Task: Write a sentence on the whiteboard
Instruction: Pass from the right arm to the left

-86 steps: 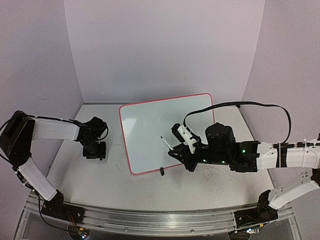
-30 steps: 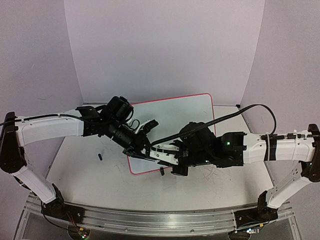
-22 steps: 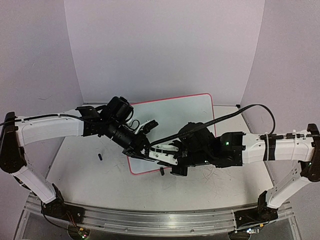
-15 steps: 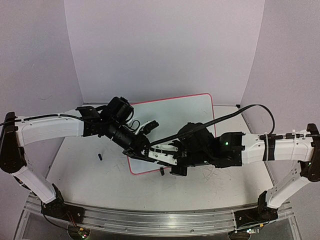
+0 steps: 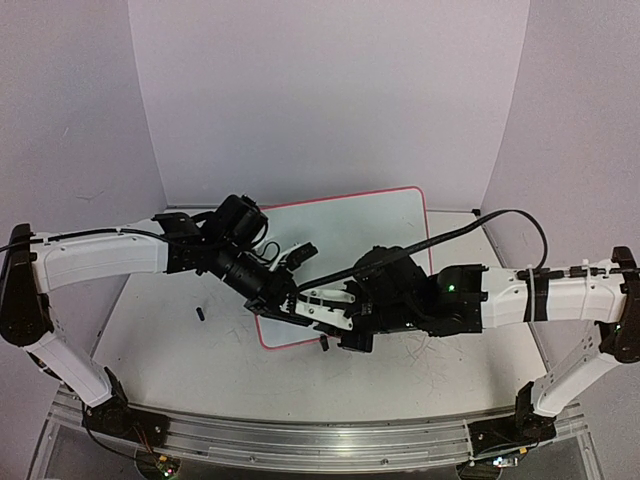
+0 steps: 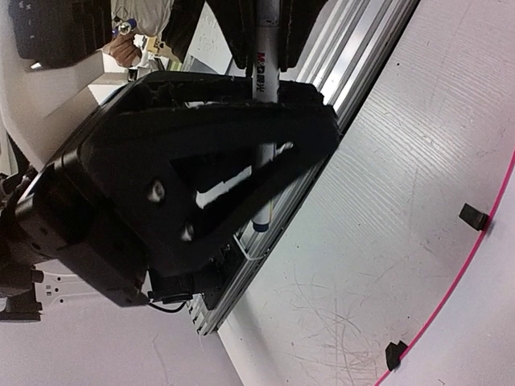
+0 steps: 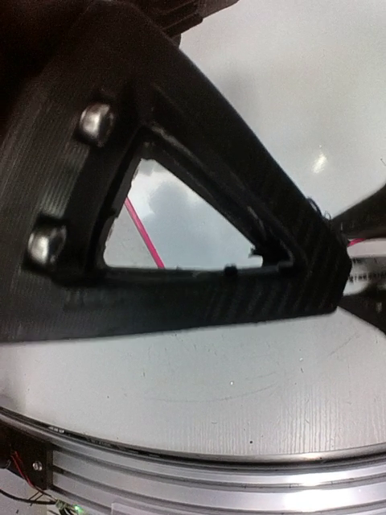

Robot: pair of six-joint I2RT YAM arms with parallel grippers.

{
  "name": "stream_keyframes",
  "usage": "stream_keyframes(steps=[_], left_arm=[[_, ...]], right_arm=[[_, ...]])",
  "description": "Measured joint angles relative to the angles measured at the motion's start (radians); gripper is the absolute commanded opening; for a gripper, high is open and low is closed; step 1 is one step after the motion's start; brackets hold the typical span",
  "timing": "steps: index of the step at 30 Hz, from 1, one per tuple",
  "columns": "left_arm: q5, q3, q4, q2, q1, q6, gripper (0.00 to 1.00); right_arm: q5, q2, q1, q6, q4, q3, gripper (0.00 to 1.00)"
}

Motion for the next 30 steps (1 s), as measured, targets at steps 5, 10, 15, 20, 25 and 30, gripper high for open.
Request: stream_keyframes(steps=[5,10,15,20,25,30], left_arm=[[-0.050,0.009,-0.015,0.000,-0.006,0.045,0.00],[-0.158,0.045,-0.031,-0.004,-0.006,0.087,0.00],[-0.329,0.089,-0.024,-0.055,-0.006,0.128,0.00],[-0.518,0.084,0.088,-0.147,-0.005,0.150,0.00],[-0.683,0.026,0.274,-0.240,-0.005,0.165,0.00],[-0.763,0.023,0.384,-0.236,-0.004,0.190,0.00]], right_arm=[[0.048,-0.019,-0.021,0.046,0.071,-0.045,0.85],[0.102,-0.143,-0.064,0.133,0.163,-0.192,0.98],[0.164,-0.307,-0.097,0.279,0.267,-0.319,0.98],[0.253,-0.398,-0.131,0.500,0.343,-0.357,0.98],[0.102,-0.390,-0.255,0.707,0.384,-0.331,0.97],[-0.071,-0.282,-0.377,0.842,0.349,-0.186,0.98]])
